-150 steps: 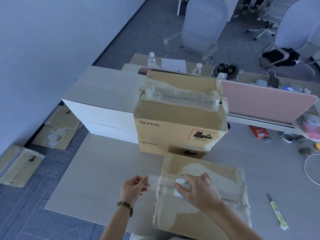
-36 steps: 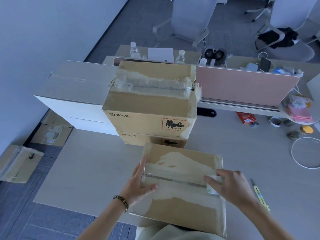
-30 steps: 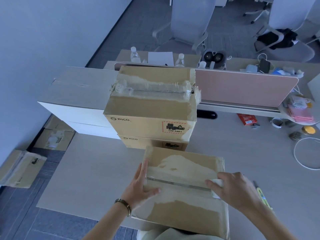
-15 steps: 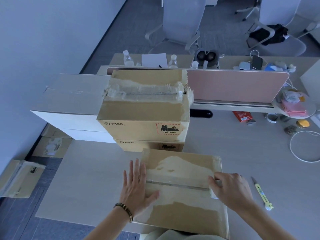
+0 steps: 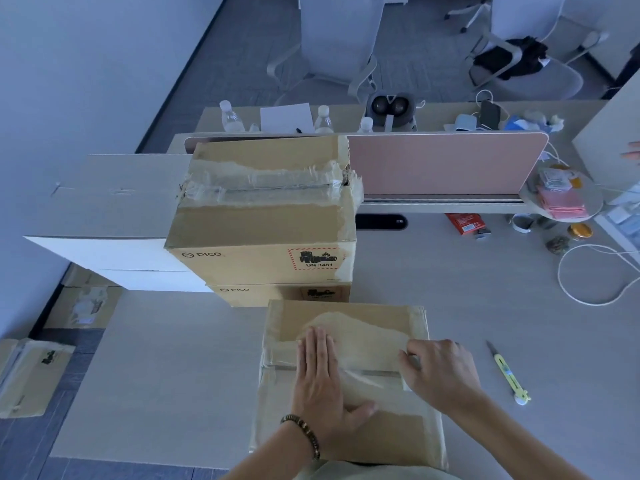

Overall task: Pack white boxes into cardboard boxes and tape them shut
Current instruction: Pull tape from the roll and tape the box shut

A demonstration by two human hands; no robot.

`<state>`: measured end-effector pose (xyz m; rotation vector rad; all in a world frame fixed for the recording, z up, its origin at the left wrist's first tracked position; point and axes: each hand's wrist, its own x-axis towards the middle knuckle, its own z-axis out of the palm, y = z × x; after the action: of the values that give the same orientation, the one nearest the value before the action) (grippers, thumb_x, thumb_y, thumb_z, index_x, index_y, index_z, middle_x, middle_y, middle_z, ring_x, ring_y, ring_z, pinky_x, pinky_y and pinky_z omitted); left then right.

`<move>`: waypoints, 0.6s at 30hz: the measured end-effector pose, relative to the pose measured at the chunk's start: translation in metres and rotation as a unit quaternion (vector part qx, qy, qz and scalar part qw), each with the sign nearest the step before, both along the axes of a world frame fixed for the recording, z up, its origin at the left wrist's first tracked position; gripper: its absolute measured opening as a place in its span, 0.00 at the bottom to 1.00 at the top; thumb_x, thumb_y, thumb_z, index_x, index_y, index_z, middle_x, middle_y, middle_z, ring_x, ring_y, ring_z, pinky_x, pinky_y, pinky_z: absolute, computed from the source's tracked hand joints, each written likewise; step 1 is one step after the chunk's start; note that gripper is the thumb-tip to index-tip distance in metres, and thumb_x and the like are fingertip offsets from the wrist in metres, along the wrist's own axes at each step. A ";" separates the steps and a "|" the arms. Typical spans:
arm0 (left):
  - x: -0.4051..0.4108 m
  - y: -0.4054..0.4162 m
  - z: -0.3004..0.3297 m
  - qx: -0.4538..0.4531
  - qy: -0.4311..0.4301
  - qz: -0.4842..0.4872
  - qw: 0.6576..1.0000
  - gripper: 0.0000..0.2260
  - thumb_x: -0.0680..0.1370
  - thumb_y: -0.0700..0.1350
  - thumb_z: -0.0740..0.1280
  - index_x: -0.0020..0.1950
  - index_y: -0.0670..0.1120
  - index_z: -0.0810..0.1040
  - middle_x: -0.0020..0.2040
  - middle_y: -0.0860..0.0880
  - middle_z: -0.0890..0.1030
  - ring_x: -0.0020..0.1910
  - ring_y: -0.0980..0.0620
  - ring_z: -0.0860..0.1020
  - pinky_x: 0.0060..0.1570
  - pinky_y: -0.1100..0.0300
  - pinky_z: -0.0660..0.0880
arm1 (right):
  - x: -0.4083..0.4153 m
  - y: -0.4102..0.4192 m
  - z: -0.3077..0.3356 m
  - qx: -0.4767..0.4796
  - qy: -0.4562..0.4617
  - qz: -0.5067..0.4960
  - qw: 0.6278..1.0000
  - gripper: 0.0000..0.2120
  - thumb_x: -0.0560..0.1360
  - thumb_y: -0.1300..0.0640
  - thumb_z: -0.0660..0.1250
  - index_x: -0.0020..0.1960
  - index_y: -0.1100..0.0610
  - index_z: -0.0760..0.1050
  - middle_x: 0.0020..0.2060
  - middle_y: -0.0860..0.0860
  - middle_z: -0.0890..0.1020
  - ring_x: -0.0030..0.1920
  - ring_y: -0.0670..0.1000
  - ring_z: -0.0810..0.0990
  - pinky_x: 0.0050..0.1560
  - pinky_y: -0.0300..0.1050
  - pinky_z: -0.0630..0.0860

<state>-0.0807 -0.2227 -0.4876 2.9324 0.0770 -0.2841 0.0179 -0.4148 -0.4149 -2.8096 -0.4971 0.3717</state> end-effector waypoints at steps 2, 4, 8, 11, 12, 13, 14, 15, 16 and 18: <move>0.001 -0.001 -0.001 0.006 -0.004 -0.005 1.000 0.56 0.69 0.77 0.57 0.77 0.31 0.57 0.79 0.32 0.51 0.79 0.33 0.48 0.73 0.37 0.52 | 0.001 -0.001 0.000 0.012 0.004 -0.004 1.000 0.17 0.67 0.50 0.58 0.26 0.55 0.56 0.18 0.52 0.56 0.19 0.48 0.53 0.23 0.38 0.51; -0.001 0.002 -0.001 0.012 -0.006 -0.018 1.000 0.54 0.70 0.77 0.56 0.78 0.34 0.56 0.80 0.35 0.50 0.79 0.33 0.45 0.73 0.35 0.52 | 0.000 -0.002 -0.001 0.017 0.014 -0.011 1.000 0.15 0.66 0.50 0.56 0.27 0.55 0.55 0.19 0.52 0.57 0.20 0.48 0.54 0.24 0.41 0.54; -0.002 0.003 0.003 0.013 -0.004 -0.027 1.000 0.50 0.71 0.77 0.54 0.80 0.42 0.55 0.81 0.38 0.49 0.78 0.32 0.43 0.73 0.33 0.51 | 0.004 -0.008 0.000 0.103 0.044 -0.008 0.994 0.13 0.67 0.53 0.60 0.29 0.54 0.58 0.22 0.51 0.62 0.25 0.51 0.60 0.27 0.42 0.56; -0.002 0.003 0.003 0.013 -0.003 -0.023 1.000 0.50 0.71 0.77 0.56 0.80 0.42 0.56 0.81 0.38 0.50 0.79 0.32 0.45 0.72 0.33 0.52 | 0.009 -0.028 0.003 0.219 0.136 -0.045 0.965 0.15 0.72 0.54 0.72 0.30 0.52 0.69 0.25 0.45 0.71 0.29 0.45 0.68 0.30 0.37 0.63; -0.002 0.003 0.002 0.015 -0.006 -0.022 1.000 0.50 0.71 0.77 0.56 0.80 0.42 0.56 0.81 0.38 0.50 0.79 0.32 0.45 0.72 0.33 0.52 | 0.008 -0.034 0.003 0.240 0.167 -0.063 0.954 0.15 0.71 0.52 0.75 0.31 0.51 0.71 0.25 0.44 0.71 0.28 0.43 0.68 0.30 0.36 0.64; -0.001 0.003 0.002 0.016 -0.008 -0.020 1.000 0.50 0.71 0.77 0.56 0.80 0.42 0.55 0.81 0.38 0.51 0.79 0.32 0.46 0.72 0.33 0.52 | 0.007 -0.038 0.001 0.256 0.193 -0.083 0.944 0.17 0.69 0.49 0.77 0.30 0.50 0.72 0.25 0.44 0.71 0.28 0.43 0.67 0.29 0.35 0.62; -0.001 0.003 0.002 0.018 -0.008 -0.019 1.000 0.51 0.71 0.77 0.56 0.80 0.41 0.55 0.81 0.38 0.51 0.79 0.33 0.47 0.72 0.34 0.52 | 0.006 -0.041 -0.001 0.268 0.211 -0.105 0.934 0.19 0.67 0.45 0.78 0.30 0.53 0.71 0.25 0.44 0.69 0.27 0.44 0.65 0.29 0.36 0.61; 0.000 0.003 0.002 0.020 -0.008 -0.018 1.000 0.51 0.71 0.77 0.56 0.80 0.40 0.55 0.81 0.38 0.52 0.79 0.33 0.47 0.72 0.34 0.52 | 0.006 -0.042 -0.004 0.284 0.222 -0.127 0.924 0.24 0.64 0.40 0.77 0.30 0.57 0.69 0.25 0.45 0.67 0.28 0.45 0.64 0.29 0.38 0.59; 0.000 0.002 0.002 0.021 -0.008 -0.018 1.000 0.51 0.71 0.77 0.56 0.80 0.40 0.54 0.81 0.38 0.52 0.79 0.33 0.47 0.72 0.34 0.52 | 0.006 -0.041 -0.006 0.288 0.222 -0.143 0.920 0.28 0.62 0.37 0.75 0.29 0.58 0.65 0.25 0.47 0.65 0.28 0.47 0.62 0.29 0.40 0.57; -0.001 0.002 0.002 0.021 -0.004 -0.017 1.000 0.52 0.71 0.77 0.55 0.80 0.39 0.53 0.81 0.39 0.50 0.79 0.34 0.46 0.73 0.34 0.53 | 0.008 -0.040 -0.006 0.264 0.201 -0.127 0.935 0.32 0.62 0.36 0.74 0.29 0.59 0.60 0.25 0.47 0.62 0.27 0.47 0.60 0.29 0.40 0.56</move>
<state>-0.0816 -0.2207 -0.4852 2.9798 0.0311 -0.2781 0.0258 -0.4547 -0.4206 -2.1621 -0.1123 0.6291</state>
